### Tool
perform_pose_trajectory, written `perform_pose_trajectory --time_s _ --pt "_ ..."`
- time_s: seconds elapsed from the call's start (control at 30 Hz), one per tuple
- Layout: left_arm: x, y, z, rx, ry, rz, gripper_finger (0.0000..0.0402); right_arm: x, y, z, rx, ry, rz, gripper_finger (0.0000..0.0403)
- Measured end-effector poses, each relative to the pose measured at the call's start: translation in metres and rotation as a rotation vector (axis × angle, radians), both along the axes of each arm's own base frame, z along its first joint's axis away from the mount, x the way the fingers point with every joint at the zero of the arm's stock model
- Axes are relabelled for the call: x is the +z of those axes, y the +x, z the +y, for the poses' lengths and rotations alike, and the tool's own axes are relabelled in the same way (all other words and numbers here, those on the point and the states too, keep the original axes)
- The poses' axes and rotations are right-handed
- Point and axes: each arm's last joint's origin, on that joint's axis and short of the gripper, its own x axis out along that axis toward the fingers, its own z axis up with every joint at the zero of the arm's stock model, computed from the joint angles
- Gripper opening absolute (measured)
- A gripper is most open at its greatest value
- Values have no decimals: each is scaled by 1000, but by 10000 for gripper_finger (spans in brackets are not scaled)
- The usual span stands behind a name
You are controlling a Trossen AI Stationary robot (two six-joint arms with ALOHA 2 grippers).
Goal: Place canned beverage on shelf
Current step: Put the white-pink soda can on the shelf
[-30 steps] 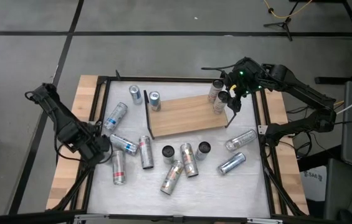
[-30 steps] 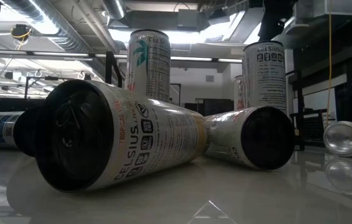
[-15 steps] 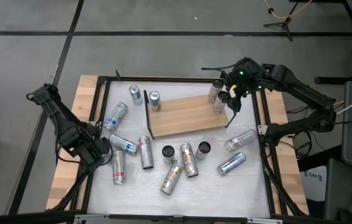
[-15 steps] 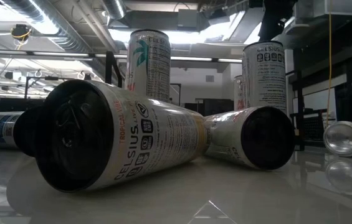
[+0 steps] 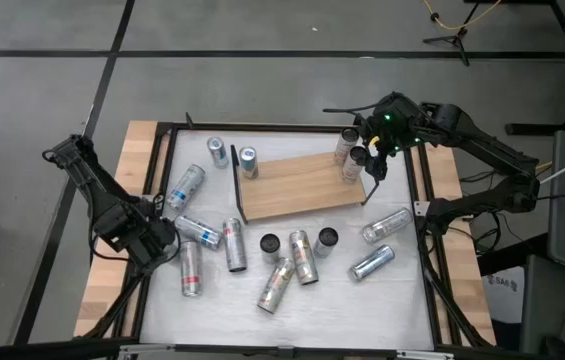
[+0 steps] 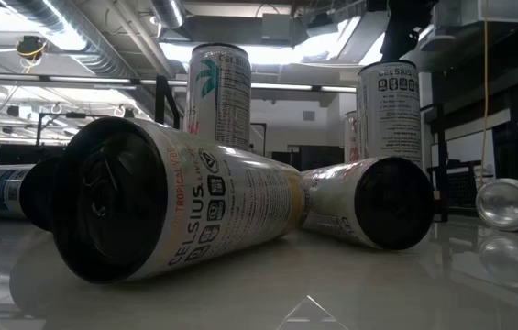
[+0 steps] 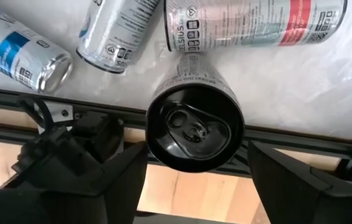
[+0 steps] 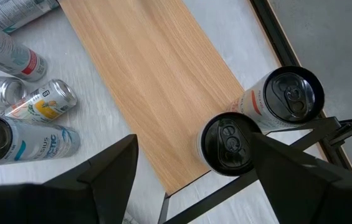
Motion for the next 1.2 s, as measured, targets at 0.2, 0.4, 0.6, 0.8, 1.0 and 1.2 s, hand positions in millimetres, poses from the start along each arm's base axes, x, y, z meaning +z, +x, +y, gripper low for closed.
perform_pose_trajectory --time_s 0.2,0.4,0.6,0.8,1.0,1.2 --pt "0 1 1 0 18 -18 267 0 0 0 0 0 0 303" --pt "0 1 1 -2 43 -46 267 0 0 0 0 0 0 303" --pt "0 1 1 33 43 -46 267 0 0 0 0 0 0 303" --pt "0 1 1 42 43 -45 267 0 0 0 0 0 0 303" --pt "0 1 1 43 43 -46 274 0 0 0 0 0 0 303" --pt "0 1 1 46 43 -46 313 0 0 0 0 0 0 303"
